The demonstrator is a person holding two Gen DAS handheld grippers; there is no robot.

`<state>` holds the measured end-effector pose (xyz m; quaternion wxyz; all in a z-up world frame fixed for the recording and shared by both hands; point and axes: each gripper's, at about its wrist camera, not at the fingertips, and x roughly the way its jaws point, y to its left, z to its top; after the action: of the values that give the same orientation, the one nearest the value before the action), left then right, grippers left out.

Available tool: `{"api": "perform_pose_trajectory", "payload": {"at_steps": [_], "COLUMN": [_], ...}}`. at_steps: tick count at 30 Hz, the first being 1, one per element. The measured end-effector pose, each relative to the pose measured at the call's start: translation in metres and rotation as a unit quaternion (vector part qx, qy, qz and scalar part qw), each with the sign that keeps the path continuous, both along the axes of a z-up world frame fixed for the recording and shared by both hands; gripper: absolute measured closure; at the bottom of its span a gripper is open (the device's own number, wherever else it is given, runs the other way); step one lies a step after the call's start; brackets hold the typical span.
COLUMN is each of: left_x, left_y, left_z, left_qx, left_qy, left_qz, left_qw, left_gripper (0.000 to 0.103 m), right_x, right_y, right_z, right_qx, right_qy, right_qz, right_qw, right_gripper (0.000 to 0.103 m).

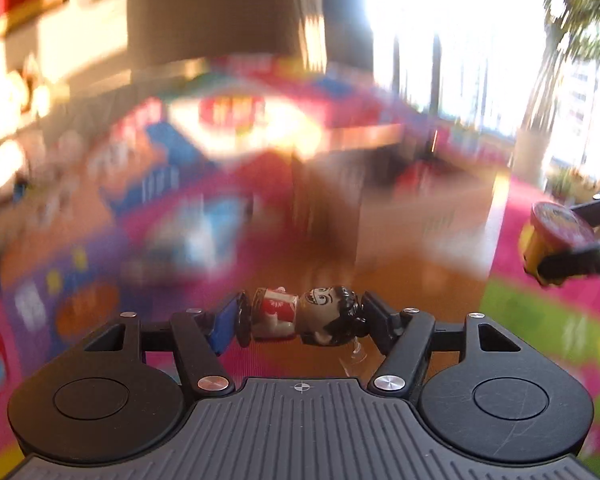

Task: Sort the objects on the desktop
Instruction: 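Grasp the red-white figurine with the left gripper while the right holds the trinket, then lower the figurine and pink trinket into the box and open both grippers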

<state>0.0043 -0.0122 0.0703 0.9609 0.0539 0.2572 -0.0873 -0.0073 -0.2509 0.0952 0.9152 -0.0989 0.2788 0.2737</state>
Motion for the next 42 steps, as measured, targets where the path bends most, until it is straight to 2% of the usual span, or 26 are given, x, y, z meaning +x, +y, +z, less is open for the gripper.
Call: {"api": "perform_pose_trajectory", "payload": {"at_steps": [3,5,7,9,13,14,16,18,22,27,29,31,32,34,37,39,41,42], "left_x": [0.008,0.021,0.040,0.065,0.114,0.123,0.128,0.117,0.088,0.062,0.055,0.050,0.048,0.045,0.044,0.046,0.045,0.043], "left_y": [-0.015,-0.030,-0.046,-0.065,-0.095,-0.097,-0.092,-0.077,-0.034,0.010,0.021,0.030,0.035,0.045,0.063,0.072,0.076,0.077], "left_z": [0.042,0.058,0.062,0.057,0.039,0.033,0.023,0.014,-0.013,-0.043,-0.048,-0.049,-0.049,-0.050,-0.058,-0.061,-0.061,-0.061], "left_qx": [0.002,0.005,0.011,0.016,0.015,0.011,-0.006,-0.024,-0.032,-0.041,-0.046,-0.041,-0.033,-0.020,-0.041,-0.068,-0.085,-0.090], "left_qy": [-0.067,-0.091,-0.098,-0.084,-0.061,-0.050,-0.032,-0.025,0.005,0.053,0.060,0.057,0.052,0.047,0.056,0.067,0.060,0.060], "left_qz": [-0.022,-0.040,-0.056,-0.065,-0.071,-0.069,-0.062,-0.061,-0.026,0.021,0.032,0.044,0.053,0.071,0.097,0.107,0.111,0.111], "left_qw": [0.9975,0.9950,0.9935,0.9942,0.9955,0.9963,0.9975,0.9976,0.9991,0.9975,0.9966,0.9966,0.9967,0.9962,0.9929,0.9896,0.9883,0.9879], "left_gripper": [0.033,0.033,0.033,0.033,0.029,0.026,0.014,0.007,0.007,0.006,0.006,0.003,0.003,0.002,0.002,0.002,0.001,0.001], "right_x": [-0.004,-0.008,-0.007,-0.002,0.021,0.027,0.038,0.046,0.065,0.115,0.141,0.166,0.172,0.179,0.178,0.175,0.173,0.171], "right_y": [-0.017,-0.022,-0.025,-0.028,-0.034,-0.036,-0.041,-0.047,-0.047,-0.012,0.004,0.018,0.024,0.033,0.041,0.053,0.071,0.083], "right_z": [0.046,0.065,0.074,0.076,0.068,0.064,0.057,0.049,0.036,0.028,0.025,0.019,0.016,0.012,0.009,0.008,0.006,0.005], "right_qx": [0.030,0.036,0.036,0.037,0.036,0.035,0.033,0.032,0.035,0.059,0.082,0.103,0.105,0.104,0.098,0.074,0.038,0.015], "right_qy": [-0.077,-0.121,-0.145,-0.149,-0.119,-0.109,-0.091,-0.079,-0.054,-0.023,0.008,0.050,0.060,0.066,0.067,0.059,0.046,0.038], "right_qz": [-0.027,-0.031,-0.033,-0.037,-0.055,-0.060,-0.075,-0.089,-0.095,-0.076,-0.067,-0.060,-0.068,-0.073,-0.071,-0.063,-0.049,-0.038], "right_qw": [0.996,0.992,0.988,0.987,0.991,0.992,0.992,0.992,0.993,0.995,0.994,0.992,0.990,0.990,0.990,0.994,0.997,0.998], "right_gripper": [0.047,0.047,0.047,0.047,0.048,0.048,0.048,0.047,0.047,0.048,0.047,0.040,0.040,0.040,0.040,0.040,0.042,0.047]}}
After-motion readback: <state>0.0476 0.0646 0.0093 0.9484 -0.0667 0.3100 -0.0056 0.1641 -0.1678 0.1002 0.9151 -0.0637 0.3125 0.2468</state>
